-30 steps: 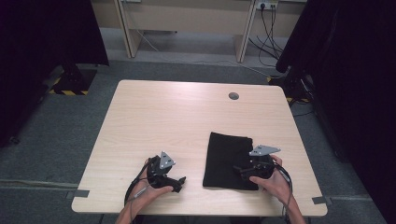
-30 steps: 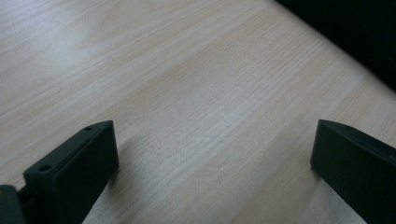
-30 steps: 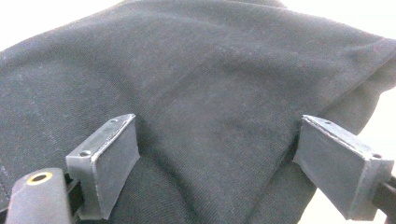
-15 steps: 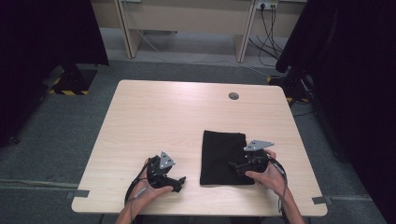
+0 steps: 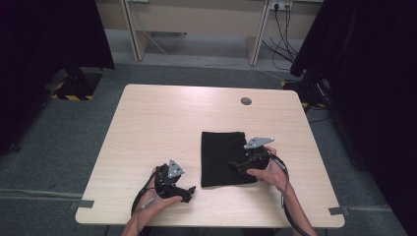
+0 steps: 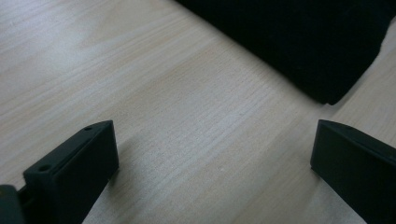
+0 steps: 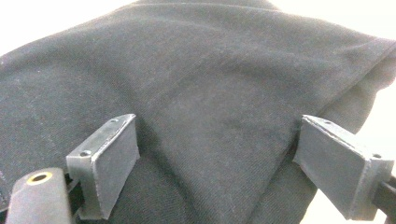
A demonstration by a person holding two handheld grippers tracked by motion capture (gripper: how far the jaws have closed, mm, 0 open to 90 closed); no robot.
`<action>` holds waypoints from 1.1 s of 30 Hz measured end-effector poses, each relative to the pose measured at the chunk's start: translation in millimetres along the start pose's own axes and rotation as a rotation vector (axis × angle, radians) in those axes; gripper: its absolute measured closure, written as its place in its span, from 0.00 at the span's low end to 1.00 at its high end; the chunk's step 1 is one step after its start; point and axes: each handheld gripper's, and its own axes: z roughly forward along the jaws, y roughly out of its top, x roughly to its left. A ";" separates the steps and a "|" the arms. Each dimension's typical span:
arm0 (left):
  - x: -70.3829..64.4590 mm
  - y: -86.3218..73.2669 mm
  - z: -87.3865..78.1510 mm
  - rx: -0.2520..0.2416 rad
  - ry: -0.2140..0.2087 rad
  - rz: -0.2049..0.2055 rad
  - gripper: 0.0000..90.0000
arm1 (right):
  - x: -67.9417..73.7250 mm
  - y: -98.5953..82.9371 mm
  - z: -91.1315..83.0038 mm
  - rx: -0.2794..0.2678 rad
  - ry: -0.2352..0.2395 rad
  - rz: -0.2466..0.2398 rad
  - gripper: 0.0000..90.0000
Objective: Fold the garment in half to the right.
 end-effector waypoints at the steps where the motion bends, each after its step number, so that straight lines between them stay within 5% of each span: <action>1: 0.0 0.0 0.0 0.000 0.000 0.000 0.00 | -0.7 1.5 1.6 0.000 0.004 -0.007 0.16; 18: 0.0 0.0 0.0 0.000 0.000 0.000 0.00 | -4.2 19.0 20.4 -0.009 0.007 0.002 0.16; 24: 0.0 0.0 0.0 0.000 0.000 0.000 0.00 | -6.4 13.1 6.7 -0.052 -0.018 0.076 0.17; 33: 0.0 0.0 0.0 0.000 0.000 0.000 0.00 | -1.2 8.6 -12.7 -0.089 -0.018 0.125 0.16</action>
